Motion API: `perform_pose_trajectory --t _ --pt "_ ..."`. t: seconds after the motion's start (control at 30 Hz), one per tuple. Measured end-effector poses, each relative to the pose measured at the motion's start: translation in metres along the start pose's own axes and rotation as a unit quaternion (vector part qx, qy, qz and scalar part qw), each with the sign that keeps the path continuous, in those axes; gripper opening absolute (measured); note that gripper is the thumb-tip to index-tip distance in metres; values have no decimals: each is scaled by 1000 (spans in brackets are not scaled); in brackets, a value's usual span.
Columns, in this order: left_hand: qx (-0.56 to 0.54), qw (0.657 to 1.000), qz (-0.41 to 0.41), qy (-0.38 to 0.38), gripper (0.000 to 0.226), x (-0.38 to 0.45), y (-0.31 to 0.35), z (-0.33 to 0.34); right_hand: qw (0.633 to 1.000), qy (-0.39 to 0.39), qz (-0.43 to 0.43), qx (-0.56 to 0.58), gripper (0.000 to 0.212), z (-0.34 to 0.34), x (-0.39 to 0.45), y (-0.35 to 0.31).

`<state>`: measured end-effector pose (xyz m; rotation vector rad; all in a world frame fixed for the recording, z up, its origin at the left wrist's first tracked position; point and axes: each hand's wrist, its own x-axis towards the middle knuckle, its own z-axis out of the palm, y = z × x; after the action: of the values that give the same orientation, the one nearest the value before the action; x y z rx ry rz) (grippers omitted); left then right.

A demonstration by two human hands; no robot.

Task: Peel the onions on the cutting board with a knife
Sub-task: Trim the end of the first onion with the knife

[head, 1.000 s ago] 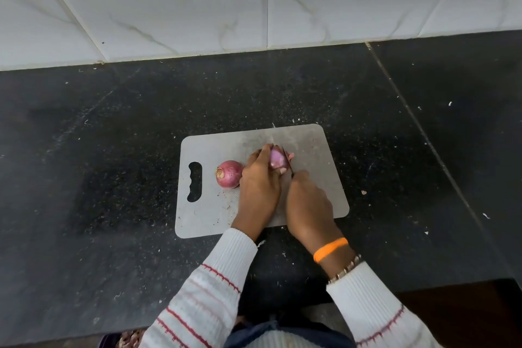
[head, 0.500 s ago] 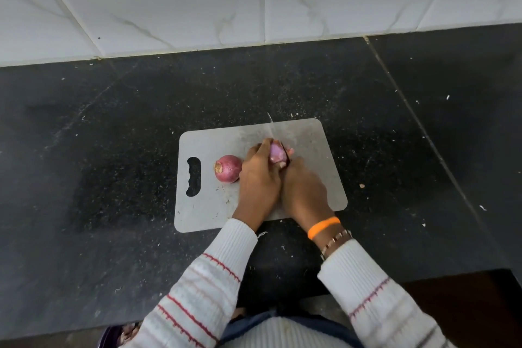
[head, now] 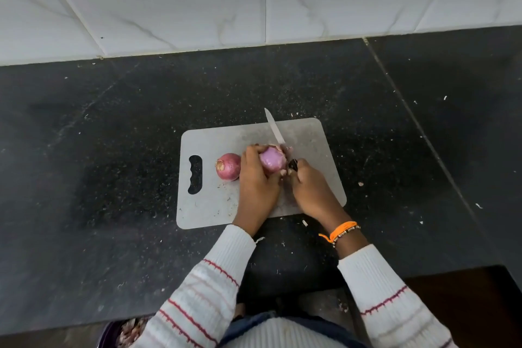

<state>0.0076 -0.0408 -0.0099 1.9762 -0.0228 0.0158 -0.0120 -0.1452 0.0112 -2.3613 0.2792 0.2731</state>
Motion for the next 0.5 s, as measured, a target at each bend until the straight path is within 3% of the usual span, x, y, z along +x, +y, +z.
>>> perform_pose_trajectory --t 0.1,0.17,0.33,0.5 --pt "-93 991 -80 -47 31 4 4 -9 999 8 -24 -46 20 1 -2 2" --pt "-76 992 -85 -60 27 6 9 -13 996 14 -37 -76 21 1 -3 5" --pt "14 982 -120 -148 65 7 14 -16 986 28 -55 -152 33 -4 -11 8" --pt "37 995 -64 -73 63 8 8 -6 981 38 -65 -180 23 -8 -13 1"
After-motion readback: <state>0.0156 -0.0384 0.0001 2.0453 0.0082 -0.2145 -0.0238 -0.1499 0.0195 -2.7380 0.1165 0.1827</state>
